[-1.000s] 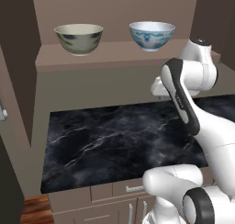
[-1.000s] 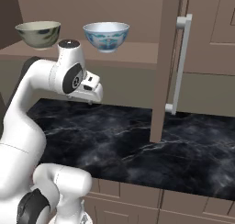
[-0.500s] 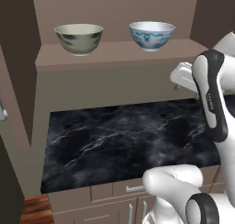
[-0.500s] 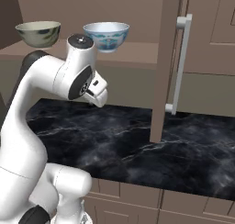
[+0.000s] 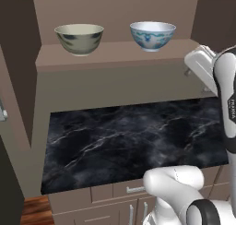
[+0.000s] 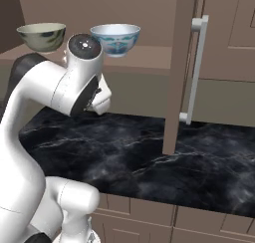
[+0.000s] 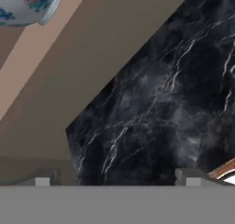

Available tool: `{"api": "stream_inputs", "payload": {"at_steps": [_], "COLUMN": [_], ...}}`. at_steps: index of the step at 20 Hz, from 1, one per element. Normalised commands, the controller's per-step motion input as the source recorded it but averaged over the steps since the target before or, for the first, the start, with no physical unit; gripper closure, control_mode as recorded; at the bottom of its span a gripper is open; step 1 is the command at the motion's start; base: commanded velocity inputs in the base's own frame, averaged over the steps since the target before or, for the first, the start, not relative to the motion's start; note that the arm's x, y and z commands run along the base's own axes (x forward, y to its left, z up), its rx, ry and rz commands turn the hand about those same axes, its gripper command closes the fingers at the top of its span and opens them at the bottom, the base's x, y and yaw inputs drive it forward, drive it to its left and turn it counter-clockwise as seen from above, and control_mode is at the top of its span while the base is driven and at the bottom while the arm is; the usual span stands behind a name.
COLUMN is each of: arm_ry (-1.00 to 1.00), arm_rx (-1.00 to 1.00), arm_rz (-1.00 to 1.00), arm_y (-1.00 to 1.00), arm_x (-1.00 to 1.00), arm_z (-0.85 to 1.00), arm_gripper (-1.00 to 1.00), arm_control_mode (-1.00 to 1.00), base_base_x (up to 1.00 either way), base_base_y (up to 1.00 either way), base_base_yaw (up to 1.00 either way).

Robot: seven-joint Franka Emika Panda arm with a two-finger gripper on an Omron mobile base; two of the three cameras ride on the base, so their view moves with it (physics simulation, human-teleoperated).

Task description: Pick up the bowls from the cabinet and place each bowl in front of a stool on the dining counter.

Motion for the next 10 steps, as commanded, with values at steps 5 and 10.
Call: {"api": "stream_inputs", "payload": {"at_steps": [5,10], "arm_ry": [-0.17,-0.14], "arm_rx": [0.16,0.11], "arm_rz": [-0.21,-0.05], "arm_y": [0.0,-0.19], "arm_x": [-0.01,0.07], "arm_z": [0.51,0.25], "arm_gripper": [-1.0,-1.0], "arm_control_mode": [-1.0,-1.0], "base_base_x": [0.0,0.0], "base_base_y": [0.0,0.0], "base_base_yaw": [0.0,0.0]}}
